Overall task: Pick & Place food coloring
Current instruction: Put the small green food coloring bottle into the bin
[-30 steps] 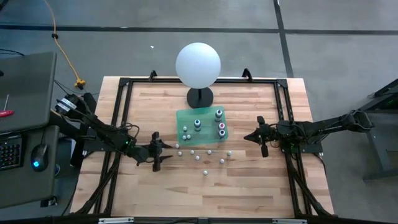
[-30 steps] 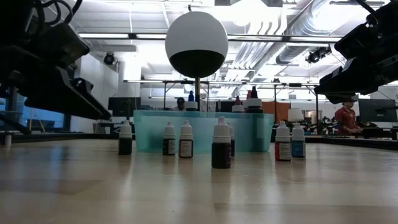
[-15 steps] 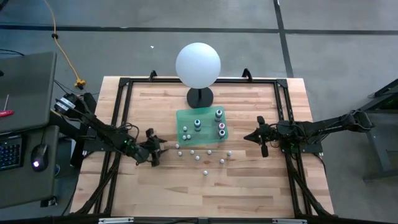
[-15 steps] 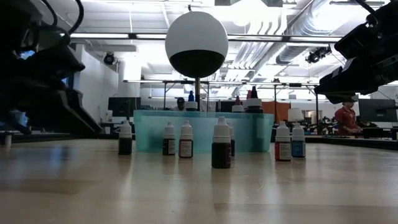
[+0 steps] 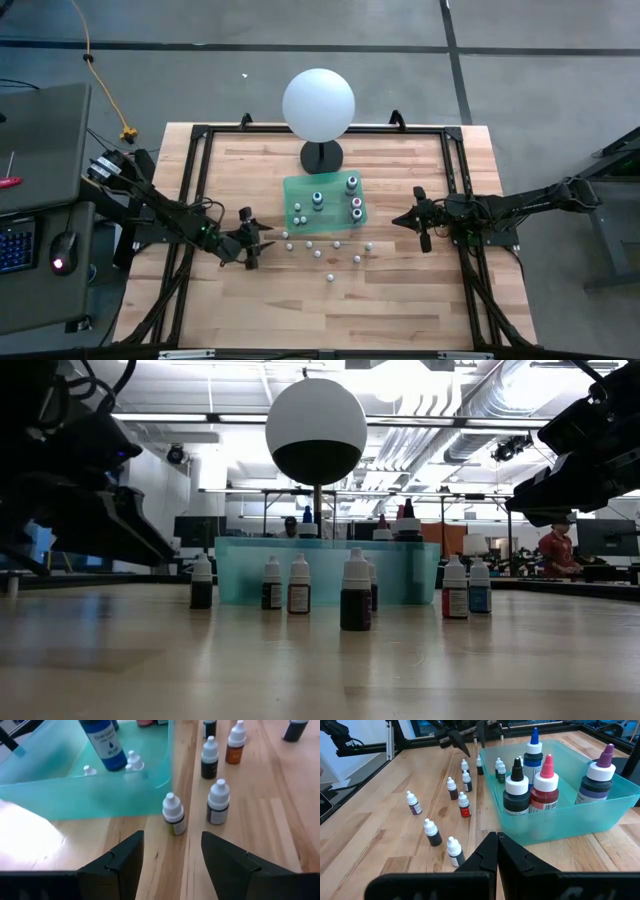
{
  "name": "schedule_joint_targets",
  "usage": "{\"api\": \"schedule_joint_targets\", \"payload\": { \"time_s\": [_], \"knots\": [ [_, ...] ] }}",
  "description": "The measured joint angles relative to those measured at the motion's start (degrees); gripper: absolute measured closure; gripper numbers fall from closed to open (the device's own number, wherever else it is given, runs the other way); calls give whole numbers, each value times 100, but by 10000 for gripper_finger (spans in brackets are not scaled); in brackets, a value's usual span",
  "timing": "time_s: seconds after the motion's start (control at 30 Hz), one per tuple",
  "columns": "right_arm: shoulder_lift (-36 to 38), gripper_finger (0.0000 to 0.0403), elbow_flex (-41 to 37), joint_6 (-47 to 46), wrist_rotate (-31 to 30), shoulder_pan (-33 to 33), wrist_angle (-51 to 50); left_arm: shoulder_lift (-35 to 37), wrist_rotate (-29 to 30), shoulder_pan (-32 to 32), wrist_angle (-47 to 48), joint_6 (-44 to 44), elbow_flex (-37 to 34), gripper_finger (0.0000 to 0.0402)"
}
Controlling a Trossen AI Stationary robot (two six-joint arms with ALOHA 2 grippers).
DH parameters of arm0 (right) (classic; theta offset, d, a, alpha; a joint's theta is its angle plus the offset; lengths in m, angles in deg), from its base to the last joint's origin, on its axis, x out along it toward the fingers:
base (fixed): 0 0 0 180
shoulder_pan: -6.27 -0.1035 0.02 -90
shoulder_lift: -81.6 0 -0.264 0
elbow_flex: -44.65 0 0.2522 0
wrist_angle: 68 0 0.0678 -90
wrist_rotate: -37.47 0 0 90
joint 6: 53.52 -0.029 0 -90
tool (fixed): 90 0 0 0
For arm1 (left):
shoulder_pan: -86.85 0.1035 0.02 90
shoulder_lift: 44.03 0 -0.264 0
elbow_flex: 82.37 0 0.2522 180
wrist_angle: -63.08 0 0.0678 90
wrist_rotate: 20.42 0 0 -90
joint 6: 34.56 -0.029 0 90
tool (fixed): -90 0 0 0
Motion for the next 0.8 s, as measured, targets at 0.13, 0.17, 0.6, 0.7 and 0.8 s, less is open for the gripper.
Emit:
{"api": "schedule_joint_targets", "payload": {
  "time_s": [0.13,0.17,0.6,0.7,0.8],
  "knots": [
    [1,402,-1,1,0,0,1,0,14,0,113,-18,34,209],
    [-1,402,-1,1,1,2,-1,0,-9,2,206,-55,98,209],
    [1,402,0,-1,0,2,0,-283,-30,-2,479,-75,696,209],
    [-1,402,0,0,1,0,0,-415,-29,1,376,-101,757,209],
    [-1,402,0,1,2,1,-1,-490,-55,0,362,31,811,209]
  ]
}}
